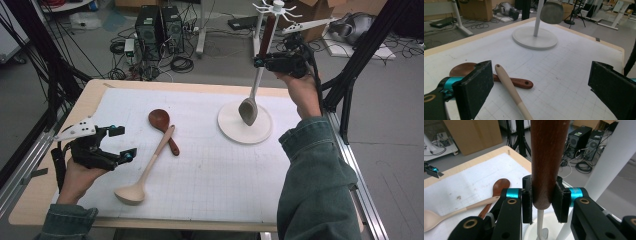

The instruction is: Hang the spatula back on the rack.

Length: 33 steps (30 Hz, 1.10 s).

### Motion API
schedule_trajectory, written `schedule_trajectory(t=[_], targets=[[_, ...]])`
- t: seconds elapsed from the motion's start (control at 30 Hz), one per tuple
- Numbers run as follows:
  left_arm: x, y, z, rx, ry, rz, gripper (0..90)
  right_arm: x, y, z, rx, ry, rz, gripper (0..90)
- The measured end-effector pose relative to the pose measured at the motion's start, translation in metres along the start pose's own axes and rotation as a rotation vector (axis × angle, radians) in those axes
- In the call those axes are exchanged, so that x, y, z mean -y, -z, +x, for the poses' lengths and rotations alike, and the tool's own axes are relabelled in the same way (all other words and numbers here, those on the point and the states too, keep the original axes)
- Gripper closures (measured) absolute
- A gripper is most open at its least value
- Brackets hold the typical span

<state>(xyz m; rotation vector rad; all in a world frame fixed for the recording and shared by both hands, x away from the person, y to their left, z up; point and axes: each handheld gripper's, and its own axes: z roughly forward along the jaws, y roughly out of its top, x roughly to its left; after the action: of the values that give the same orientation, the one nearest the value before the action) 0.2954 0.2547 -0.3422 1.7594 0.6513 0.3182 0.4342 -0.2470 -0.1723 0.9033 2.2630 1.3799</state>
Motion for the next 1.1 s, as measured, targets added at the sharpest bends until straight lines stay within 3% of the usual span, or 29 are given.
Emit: schedule_trajectory(t=[0.27, 0.6, 0.8, 1.1], targets=[[0.0, 0.0, 0.0, -0.002, 0.0, 0.001, 6.7, 0.009, 0.003, 0.001, 0.017, -0.014, -0.058, 72.5], [0.0, 0.0, 0.0, 0.0, 0.0, 0.004, 6.7, 0.011, 0.005, 0.004, 0.034, -0.013, -0.077, 72.9], [0.0, 0.001, 0.001, -0.002, 0.002, 0.0, 6.7, 0.002, 0.0, 0.013, 0.023, 0.006, -0.061, 73.3], [0.0, 0.003, 0.002, -0.004, 0.004, -0.005, 6.7, -0.02, -0.013, 0.021, 0.024, -0.013, -0.055, 73.4]])
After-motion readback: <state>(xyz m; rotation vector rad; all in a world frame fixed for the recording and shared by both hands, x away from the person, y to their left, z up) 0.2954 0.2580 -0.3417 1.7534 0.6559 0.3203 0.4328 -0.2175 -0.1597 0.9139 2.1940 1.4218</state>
